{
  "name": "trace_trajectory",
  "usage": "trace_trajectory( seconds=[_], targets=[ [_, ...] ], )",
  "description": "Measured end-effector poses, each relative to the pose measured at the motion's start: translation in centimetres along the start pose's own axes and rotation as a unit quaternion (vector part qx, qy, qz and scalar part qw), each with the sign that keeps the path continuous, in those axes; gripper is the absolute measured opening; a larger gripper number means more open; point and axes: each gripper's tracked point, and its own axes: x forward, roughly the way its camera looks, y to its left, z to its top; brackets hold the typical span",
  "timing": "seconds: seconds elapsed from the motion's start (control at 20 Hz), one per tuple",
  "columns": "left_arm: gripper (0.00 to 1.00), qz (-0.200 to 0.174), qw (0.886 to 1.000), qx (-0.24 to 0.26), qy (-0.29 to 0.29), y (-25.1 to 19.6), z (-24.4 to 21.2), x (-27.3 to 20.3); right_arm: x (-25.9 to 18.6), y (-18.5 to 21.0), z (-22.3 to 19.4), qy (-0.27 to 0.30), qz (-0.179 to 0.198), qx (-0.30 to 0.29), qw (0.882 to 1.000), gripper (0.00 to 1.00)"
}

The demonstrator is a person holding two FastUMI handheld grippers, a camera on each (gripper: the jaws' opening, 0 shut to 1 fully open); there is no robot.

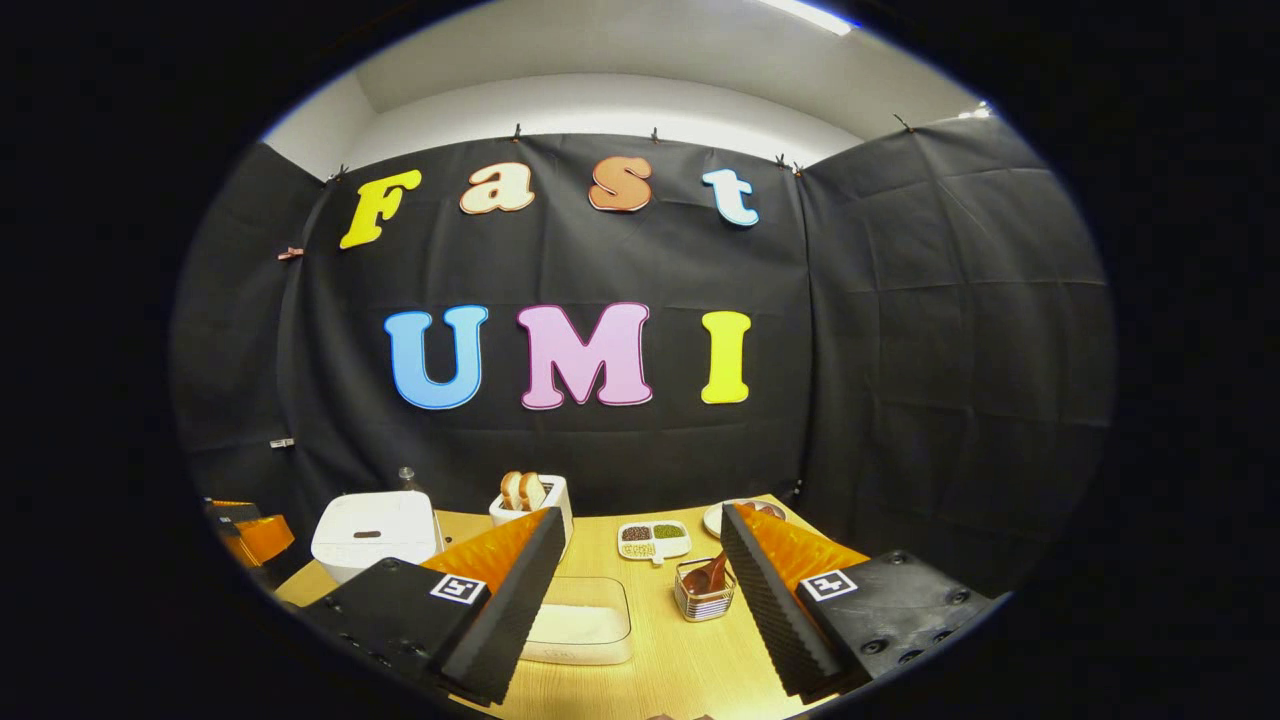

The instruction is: Close the left gripper, press the button to open the rice cooker; take a wooden spoon from the chopstick holder with the right hand, scoop a spoonful of rice and pour it into the rice cooker, then put the wooden spoon back into the chopstick holder.

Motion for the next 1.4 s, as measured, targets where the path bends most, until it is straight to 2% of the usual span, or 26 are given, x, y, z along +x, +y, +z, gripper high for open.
trace_trajectory(
  seconds=[0.25,0.7,0.75,0.85,0.9,0.95,1.0,1.05,1.1,1.15,1.2,1.25,1.4],
  targets=[
    [0.96,0.000,1.000,0.004,0.005,-0.6,0.4,1.5,0.1,-0.8,-0.3,0.003,-0.003,-0.004,1.000,0.98],
    [0.93,0.018,0.999,0.020,0.026,0.1,2.1,6.6,3.9,-3.4,-0.4,0.017,0.002,0.004,1.000,0.98],
    [0.77,0.023,0.999,0.016,0.027,0.7,2.5,7.5,4.5,-3.7,-0.5,0.021,0.004,0.005,1.000,0.98],
    [0.61,0.031,0.999,0.008,0.033,1.6,2.9,9.1,5.1,-4.3,-0.8,0.024,0.004,0.006,1.000,0.98],
    [0.57,0.035,0.999,0.007,0.037,2.1,3.1,9.9,5.5,-4.7,-0.8,0.025,0.002,0.005,1.000,0.98],
    [0.46,0.040,0.998,0.007,0.042,2.7,3.1,10.9,5.9,-5.4,-1.1,0.028,0.000,0.004,1.000,0.98],
    [0.42,0.045,0.998,0.008,0.048,3.4,3.1,11.7,6.0,-5.7,-1.2,0.030,-0.001,0.004,1.000,0.98],
    [0.34,0.055,0.997,0.013,0.056,4.2,2.9,12.6,6.1,-6.2,-1.3,0.031,-0.003,0.005,0.999,0.98],
    [0.32,0.065,0.996,0.020,0.063,5.0,2.7,13.4,6.3,-6.6,-1.5,0.032,-0.006,0.006,0.999,0.99],
    [0.21,0.071,0.995,0.025,0.069,5.6,2.5,14.2,6.4,-7.0,-1.8,0.036,-0.008,0.007,0.999,0.98],
    [0.19,0.075,0.994,0.024,0.074,6.2,2.2,15.0,6.6,-7.3,-2.1,0.041,-0.008,0.007,0.999,0.98],
    [0.10,0.073,0.994,0.014,0.083,6.5,1.6,15.7,6.7,-7.5,-2.3,0.045,-0.009,0.007,0.999,0.98],
    [0.07,0.072,0.989,-0.039,0.123,7.6,-1.0,17.7,7.0,-8.7,-2.7,0.051,-0.021,0.003,0.998,0.99]
  ],
)
